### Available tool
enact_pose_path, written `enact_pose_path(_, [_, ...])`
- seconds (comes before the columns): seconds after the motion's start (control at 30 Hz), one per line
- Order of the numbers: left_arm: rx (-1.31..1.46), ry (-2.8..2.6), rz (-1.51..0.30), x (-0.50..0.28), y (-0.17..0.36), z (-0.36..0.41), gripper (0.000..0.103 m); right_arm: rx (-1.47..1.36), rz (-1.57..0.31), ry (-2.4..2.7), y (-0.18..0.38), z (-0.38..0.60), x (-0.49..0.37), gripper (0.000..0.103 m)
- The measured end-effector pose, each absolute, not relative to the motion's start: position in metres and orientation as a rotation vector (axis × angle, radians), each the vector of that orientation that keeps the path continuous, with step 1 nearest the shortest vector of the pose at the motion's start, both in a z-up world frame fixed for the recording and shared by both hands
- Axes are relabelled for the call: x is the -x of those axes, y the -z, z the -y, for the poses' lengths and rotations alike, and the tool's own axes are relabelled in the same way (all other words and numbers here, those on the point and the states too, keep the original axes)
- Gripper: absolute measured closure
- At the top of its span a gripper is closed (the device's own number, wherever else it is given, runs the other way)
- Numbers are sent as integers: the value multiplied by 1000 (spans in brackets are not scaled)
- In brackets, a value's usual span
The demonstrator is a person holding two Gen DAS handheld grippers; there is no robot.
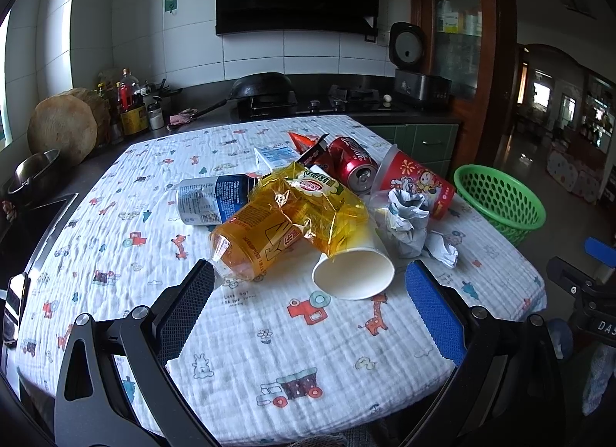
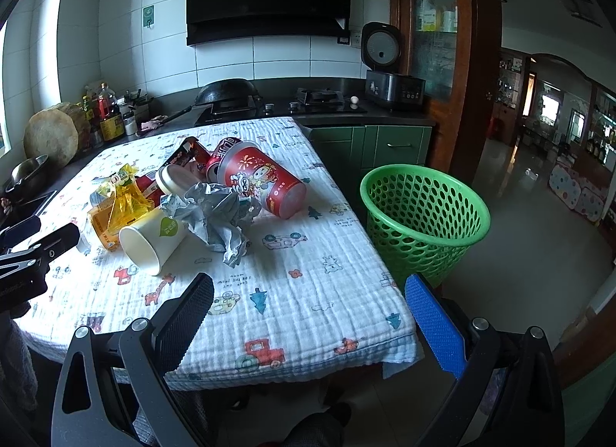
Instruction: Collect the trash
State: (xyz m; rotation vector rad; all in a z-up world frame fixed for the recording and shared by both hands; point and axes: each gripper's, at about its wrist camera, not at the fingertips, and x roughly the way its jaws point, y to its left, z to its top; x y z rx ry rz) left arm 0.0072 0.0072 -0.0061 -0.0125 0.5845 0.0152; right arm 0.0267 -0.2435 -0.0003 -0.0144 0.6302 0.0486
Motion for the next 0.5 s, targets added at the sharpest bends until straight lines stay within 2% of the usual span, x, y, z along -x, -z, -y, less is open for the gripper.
enact_pose_path(0.5, [9,-21,-599,-17,8,-8,5,26,-640,-65,4,240,-37,6])
